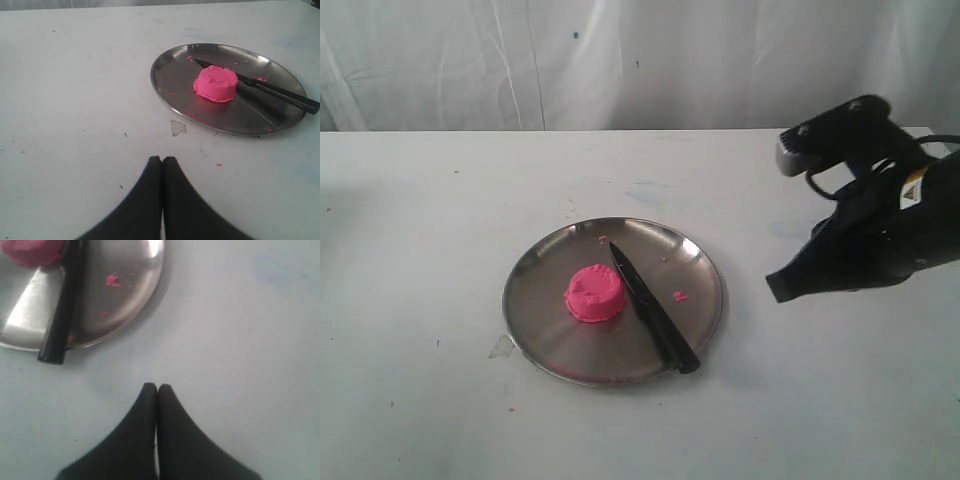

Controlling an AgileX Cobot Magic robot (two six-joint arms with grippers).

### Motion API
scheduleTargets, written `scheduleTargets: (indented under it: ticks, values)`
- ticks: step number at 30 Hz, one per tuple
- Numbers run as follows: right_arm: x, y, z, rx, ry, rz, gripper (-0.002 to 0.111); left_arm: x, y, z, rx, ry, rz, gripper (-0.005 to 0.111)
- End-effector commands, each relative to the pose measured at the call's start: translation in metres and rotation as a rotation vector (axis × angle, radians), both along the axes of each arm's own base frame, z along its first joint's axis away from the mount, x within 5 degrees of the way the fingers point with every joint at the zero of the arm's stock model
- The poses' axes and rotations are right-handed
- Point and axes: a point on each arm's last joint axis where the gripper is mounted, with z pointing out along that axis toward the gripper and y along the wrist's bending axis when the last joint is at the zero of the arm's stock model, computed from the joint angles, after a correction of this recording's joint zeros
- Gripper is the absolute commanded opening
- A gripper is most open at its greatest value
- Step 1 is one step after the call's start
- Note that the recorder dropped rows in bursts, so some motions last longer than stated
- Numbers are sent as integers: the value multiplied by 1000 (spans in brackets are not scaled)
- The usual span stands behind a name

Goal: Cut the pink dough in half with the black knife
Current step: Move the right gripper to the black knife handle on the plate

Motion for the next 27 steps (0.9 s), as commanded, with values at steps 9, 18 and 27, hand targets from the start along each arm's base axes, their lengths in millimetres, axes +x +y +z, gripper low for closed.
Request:
scheduleTargets:
  ticks: [9,18,27]
  values:
    - [5,22,0,157,58,137,0,0,0,-1,-14,2,3,0]
    - [30,15,-14,465,160,124,0,0,0,-1,-14,2,3,0]
    - [53,15,-65,544,275,237,35,0,0,-1,-14,2,3,0]
